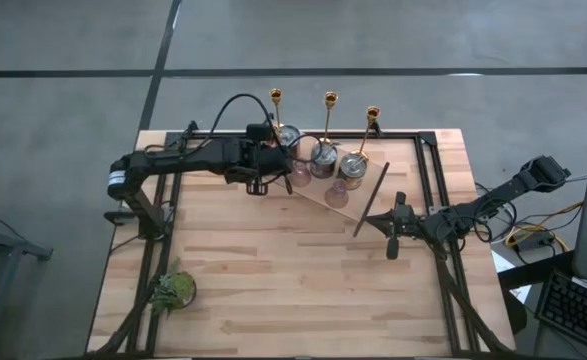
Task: Pick & Place candle stick holders
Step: Put the pink glass candle holder on the shelf aligned with the other pink glass candle holders, then return to Home Position
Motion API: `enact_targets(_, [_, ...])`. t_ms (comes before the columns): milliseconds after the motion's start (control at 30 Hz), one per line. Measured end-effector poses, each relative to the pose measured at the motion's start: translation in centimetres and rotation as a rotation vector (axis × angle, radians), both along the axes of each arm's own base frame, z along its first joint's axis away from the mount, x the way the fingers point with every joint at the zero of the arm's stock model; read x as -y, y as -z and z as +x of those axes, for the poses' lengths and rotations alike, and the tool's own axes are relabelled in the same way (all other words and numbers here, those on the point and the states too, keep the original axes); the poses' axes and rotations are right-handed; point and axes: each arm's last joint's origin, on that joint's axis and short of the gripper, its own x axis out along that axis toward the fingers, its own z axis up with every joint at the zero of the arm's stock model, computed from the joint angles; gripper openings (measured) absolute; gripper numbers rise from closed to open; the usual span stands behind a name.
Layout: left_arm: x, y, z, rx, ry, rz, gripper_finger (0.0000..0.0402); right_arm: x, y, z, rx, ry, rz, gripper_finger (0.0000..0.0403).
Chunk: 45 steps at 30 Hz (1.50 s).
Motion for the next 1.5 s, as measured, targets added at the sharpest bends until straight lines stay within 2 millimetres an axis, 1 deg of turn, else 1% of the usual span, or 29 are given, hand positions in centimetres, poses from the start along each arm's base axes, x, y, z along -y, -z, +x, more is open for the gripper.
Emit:
enact_targets(267, [0.0,0.0,0.0,0.028,-0.037,0.001,0.0125,0.0,0.0,0.0,0.0,0.0,0.0,0.0008])
enact_targets(333, [0.0,-0.1,-0.4,0.029,-0.083,0.022,0.0143,0.0,0.0,0.0,0.0,0.0,0.0,0.0008])
enact_targets(433, [0.2,-0.5,-1.8,-0.005,-0.129,0.007,0.0163,0.0,0.0,0.0,0.0,0.0,0.0,0.0008])
enact_targets(500, [0.3,-1.0,-2.6,0.007,-0.162,0.0,0.017,0.0,0.0,0.0,0.0,0.0,0.0,0.0008])
enact_targets(600, [0.6,-2.1,-3.9,0.083,-0.203,-0.039,0.0173,0.0,0.0,0.0,0.0,0.0,0.0,0.0008])
enact_targets(700, [1.1,-2.8,-5.4,0.175,-0.23,-0.164,0.0168,0.0,0.0,0.0,0.0,0.0,0.0,0.0008])
enact_targets(767, [1.8,-2.6,-6.3,0.218,-0.224,-0.243,0.0156,0.0,0.0,0.0,0.0,0.0,0.0,0.0008])
enact_targets(833, [2.6,-2.0,-7.2,0.272,-0.191,-0.283,0.0135,0.0,0.0,0.0,0.0,0.0,0.0,0.0008])
enact_targets(933, [4.0,-0.7,-8.8,0.376,-0.107,-0.339,0.0084,0.0,0.0,0.0,0.0,0.0,0.0,0.0008])
enact_targets(1033, [5.2,1.2,-10.4,0.502,-0.015,-0.415,0.0021,0.0,0.0,0.0,0.0,0.0,0.0,0.0008])
enact_targets(1067, [5.5,1.9,-10.9,0.546,0.009,-0.446,0.0011,0.0,0.0,0.0,0.0,0.0,0.0,0.0008])
enact_targets(1167, [6.4,3.7,-12.4,0.696,0.097,-0.514,0.0011,0.0,0.0,0.0,0.0,0.0,0.0,0.0008])
enact_targets(1267, [7.2,5.8,-13.7,0.814,0.197,-0.526,0.0012,0.0,0.0,0.0,0.0,0.0,0.0,0.0008])
enact_targets(1333, [7.4,7.2,-14.5,0.881,0.257,-0.511,0.0009,0.0,0.0,0.0,0.0,0.0,0.0,0.0008])
enact_targets(1433, [7.3,9.3,-15.9,1.002,0.299,-0.514,0.0006,0.0,0.0,0.0,0.0,0.0,0.0,0.0008])
enact_targets(1500, [7.2,11.0,-16.8,1.049,0.327,-0.523,0.0006,0.0,0.0,0.0,0.0,0.0,0.0,0.0008])
